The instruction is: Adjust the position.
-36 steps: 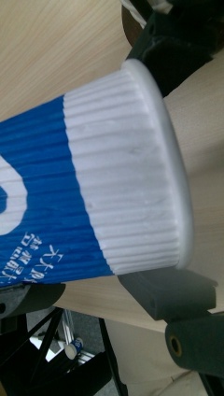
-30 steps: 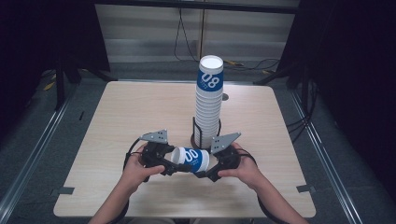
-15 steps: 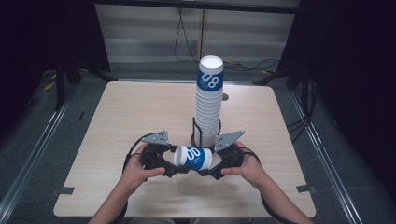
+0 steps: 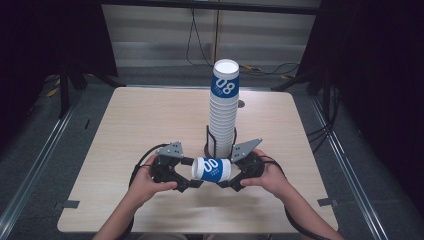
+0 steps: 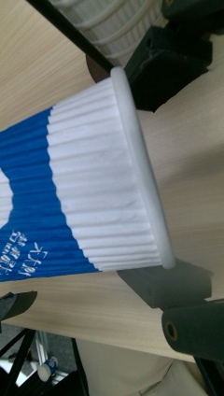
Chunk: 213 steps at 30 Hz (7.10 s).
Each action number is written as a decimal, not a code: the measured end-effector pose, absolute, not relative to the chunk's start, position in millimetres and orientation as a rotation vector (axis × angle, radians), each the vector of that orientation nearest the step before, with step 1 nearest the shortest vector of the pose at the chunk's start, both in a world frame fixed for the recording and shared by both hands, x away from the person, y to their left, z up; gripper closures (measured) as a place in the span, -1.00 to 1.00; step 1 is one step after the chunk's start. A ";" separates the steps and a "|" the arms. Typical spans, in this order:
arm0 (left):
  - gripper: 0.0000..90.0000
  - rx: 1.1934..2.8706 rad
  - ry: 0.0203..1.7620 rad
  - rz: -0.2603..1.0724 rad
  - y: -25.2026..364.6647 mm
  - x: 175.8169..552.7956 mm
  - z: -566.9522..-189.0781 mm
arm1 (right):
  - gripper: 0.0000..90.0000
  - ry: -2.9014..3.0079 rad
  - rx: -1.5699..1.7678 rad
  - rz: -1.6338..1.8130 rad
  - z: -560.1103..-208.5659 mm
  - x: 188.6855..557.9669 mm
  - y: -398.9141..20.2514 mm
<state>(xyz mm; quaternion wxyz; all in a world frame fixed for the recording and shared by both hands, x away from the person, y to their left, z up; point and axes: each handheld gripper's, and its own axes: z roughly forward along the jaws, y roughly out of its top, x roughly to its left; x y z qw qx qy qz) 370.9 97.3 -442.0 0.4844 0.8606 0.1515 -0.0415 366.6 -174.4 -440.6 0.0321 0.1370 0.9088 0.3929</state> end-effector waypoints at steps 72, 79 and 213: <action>-0.61 2.423 0.306 -0.040 63.3 367.6 -432.3 | -0.55 2.947 0.130 0.582 -415.3 373.3 -144.7; -0.57 2.425 0.307 -0.044 60.0 368.8 -432.6 | -0.55 2.949 0.101 0.573 -414.7 371.6 -141.9; -0.36 2.294 0.284 -0.129 76.1 367.9 -447.2 | -0.78 2.827 0.337 1.163 -425.6 366.1 -171.3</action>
